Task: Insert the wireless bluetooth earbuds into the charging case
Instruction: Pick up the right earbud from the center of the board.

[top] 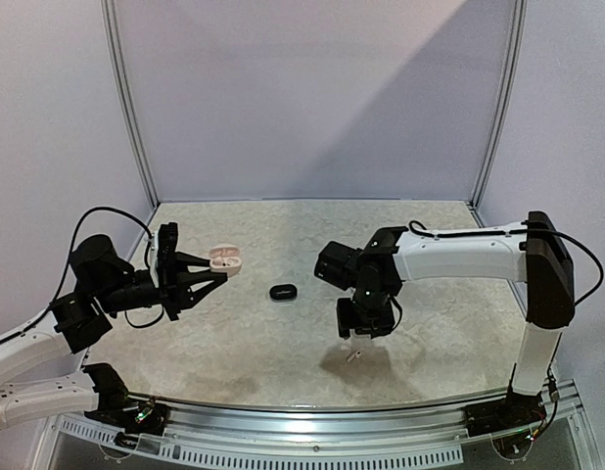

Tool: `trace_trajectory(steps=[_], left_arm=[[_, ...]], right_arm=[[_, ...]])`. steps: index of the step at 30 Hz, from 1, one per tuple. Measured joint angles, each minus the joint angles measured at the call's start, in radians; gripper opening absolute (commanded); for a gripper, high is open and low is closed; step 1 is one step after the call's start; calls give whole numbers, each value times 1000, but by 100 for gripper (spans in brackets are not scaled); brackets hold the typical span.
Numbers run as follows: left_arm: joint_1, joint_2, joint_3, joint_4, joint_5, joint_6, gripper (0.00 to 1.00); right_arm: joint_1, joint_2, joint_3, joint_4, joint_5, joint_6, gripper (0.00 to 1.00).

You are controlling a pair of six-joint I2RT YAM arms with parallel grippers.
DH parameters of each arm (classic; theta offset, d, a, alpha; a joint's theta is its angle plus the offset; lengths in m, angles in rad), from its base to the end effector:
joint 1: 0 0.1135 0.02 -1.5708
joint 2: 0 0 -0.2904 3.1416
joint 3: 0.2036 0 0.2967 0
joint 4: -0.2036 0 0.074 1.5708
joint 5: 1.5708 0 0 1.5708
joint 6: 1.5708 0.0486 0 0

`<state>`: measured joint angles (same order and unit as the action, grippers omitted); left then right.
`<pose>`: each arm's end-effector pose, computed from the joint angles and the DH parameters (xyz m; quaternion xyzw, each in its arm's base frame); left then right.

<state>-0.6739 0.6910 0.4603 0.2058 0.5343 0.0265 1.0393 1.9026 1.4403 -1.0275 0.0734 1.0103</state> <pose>0.1476 -0.1495 0.2877 0.4100 0.5853 -0.3934 0.5784 0.2115 0.3528 0.1901 -0.0130 0.9984 0.0155 0.0523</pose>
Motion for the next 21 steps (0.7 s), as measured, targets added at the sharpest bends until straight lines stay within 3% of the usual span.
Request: trace_trajectory(steps=[11, 21], left_arm=[[0, -18, -3, 1, 0, 0, 0], [1, -18, -3, 3, 0, 0, 0]], right_arm=[[0, 96, -27, 45, -30, 90, 41], [9, 129, -17, 32, -43, 76, 39]])
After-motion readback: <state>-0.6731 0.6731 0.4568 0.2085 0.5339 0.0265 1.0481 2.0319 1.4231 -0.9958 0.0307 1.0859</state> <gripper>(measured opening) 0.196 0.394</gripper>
